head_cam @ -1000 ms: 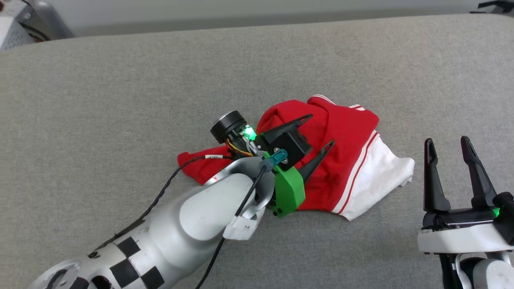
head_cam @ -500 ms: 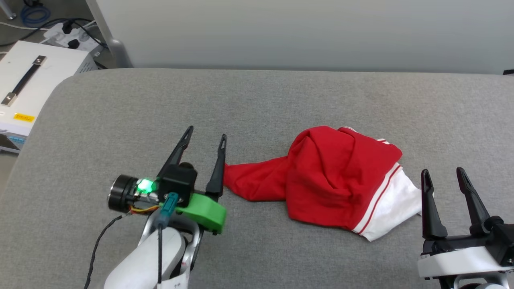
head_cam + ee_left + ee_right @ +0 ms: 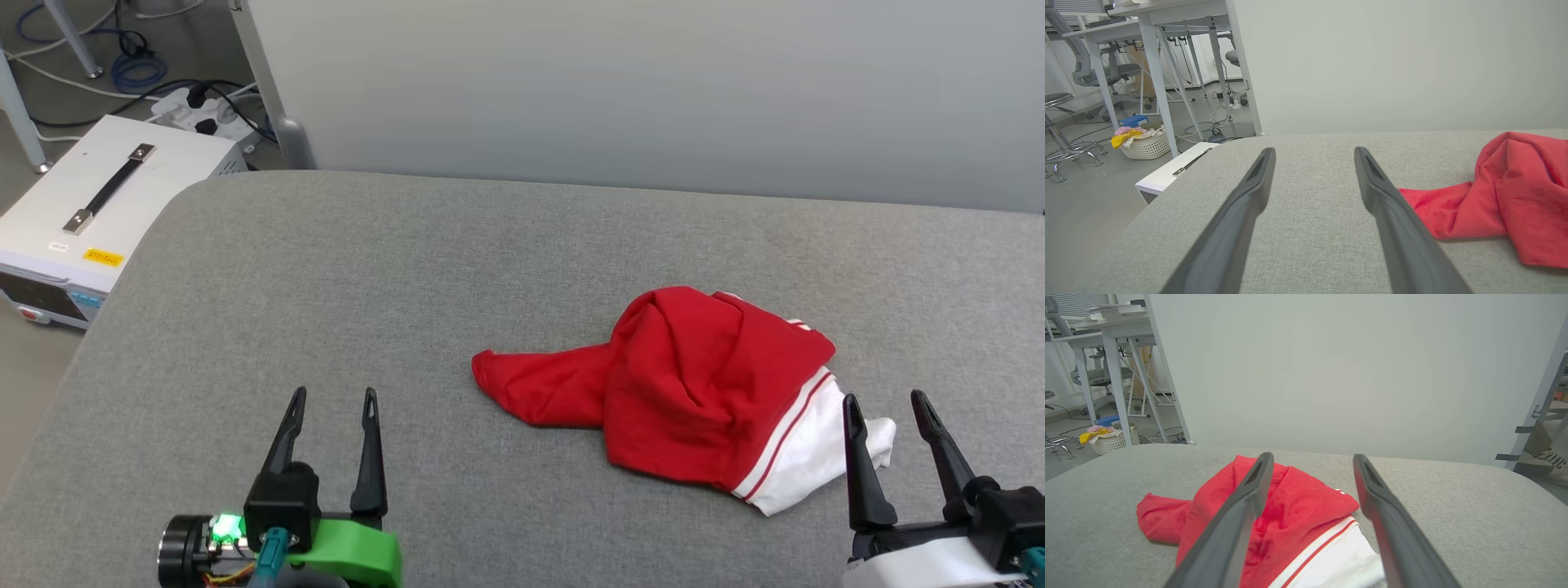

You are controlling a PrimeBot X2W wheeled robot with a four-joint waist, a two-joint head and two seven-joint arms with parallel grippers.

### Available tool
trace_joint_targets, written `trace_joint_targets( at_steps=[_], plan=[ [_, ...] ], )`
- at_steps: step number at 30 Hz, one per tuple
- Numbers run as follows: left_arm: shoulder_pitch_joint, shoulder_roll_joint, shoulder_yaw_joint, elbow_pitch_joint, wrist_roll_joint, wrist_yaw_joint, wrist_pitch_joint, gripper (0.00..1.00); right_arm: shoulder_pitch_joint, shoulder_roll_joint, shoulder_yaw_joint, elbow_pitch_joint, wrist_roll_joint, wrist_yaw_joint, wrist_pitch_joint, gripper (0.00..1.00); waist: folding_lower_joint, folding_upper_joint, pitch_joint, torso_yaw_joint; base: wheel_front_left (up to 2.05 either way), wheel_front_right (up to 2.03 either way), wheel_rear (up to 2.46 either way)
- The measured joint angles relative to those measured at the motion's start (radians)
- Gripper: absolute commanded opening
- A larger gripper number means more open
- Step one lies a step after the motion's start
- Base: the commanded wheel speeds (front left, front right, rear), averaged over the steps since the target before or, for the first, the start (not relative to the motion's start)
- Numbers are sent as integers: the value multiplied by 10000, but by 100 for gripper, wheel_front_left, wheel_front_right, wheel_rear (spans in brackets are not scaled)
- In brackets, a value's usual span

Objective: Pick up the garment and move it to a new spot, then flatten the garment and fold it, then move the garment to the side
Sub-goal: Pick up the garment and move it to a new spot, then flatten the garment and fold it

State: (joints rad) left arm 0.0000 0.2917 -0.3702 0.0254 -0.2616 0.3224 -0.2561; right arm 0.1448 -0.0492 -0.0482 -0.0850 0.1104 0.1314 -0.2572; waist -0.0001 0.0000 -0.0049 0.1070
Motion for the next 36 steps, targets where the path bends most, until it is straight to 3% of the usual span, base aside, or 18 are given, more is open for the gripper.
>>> trace_joint_targets(
  at_steps=[8, 22, 36],
  plan=[
    [731, -627, 869, -40, 614, -637, 0, 100, 429, 0, -42, 263, 90, 0, 0, 100, 0, 0, -298, 6, 0, 0, 0],
    [1127, -1250, 1935, 15, 1363, -1522, 0, 100, 592, 0, -52, 470, 267, 0, 0, 100, 0, 0, -483, -20, 0, 0, 0],
    [1175, -1634, 2336, 155, 1837, -2010, 0, 100, 504, 0, -182, 456, 117, 0, 0, 100, 0, 0, -356, -93, 0, 0, 0]
  ],
)
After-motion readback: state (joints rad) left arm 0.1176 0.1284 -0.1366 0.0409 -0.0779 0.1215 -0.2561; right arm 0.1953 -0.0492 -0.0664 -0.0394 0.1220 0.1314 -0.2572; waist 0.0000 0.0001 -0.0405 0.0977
